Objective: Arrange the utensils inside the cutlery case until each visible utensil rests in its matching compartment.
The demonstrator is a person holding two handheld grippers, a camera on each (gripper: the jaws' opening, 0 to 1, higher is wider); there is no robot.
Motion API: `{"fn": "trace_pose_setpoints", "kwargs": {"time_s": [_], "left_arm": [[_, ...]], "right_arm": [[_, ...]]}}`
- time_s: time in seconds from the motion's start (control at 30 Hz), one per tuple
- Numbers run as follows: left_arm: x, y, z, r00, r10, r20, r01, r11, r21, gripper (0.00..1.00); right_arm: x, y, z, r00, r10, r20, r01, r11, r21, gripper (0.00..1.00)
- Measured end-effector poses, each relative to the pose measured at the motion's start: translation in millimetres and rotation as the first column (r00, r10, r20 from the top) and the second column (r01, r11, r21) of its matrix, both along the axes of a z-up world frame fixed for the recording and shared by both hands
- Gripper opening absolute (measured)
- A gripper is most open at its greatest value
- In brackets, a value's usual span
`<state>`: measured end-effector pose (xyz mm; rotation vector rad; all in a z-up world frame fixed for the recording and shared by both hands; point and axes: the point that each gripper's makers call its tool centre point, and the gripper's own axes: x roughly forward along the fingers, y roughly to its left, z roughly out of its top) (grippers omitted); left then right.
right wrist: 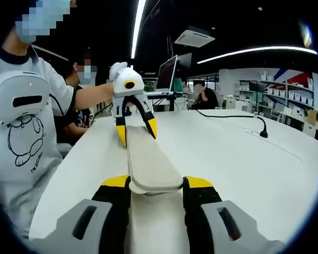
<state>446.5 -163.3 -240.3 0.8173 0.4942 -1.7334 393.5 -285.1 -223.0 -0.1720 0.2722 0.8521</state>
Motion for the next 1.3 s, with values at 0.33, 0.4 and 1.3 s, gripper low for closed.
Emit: {"fn": "trace_pose_setpoints", "kwargs": {"time_s": [0.33, 0.4, 1.3], "left_arm": [[0.0, -1, -1.6, 0.999, 0.011, -0.033, -0.011, 1.0, 0.007, 0.48], [0.3, -1, 0.9, 0.999, 0.018, -0.035, -0.018, 1.0, -0.001, 0.48], [3.5, 7, 1.5, 0.999, 0.037, -0.009, -0.036, 0.998, 0.055, 0.46]], "right_arm": [[2, -3, 19.0, 0.968, 0.016, 0.251, 0.017, 0.992, -0.128, 0.37], [2, -3, 27.9, 0.952, 0.016, 0.305, 0.022, 0.992, -0.121, 0.37], [-2, -2, -4.7, 0.999, -0.034, 0.006, 0.034, 0.995, -0.097, 0.46]]}}
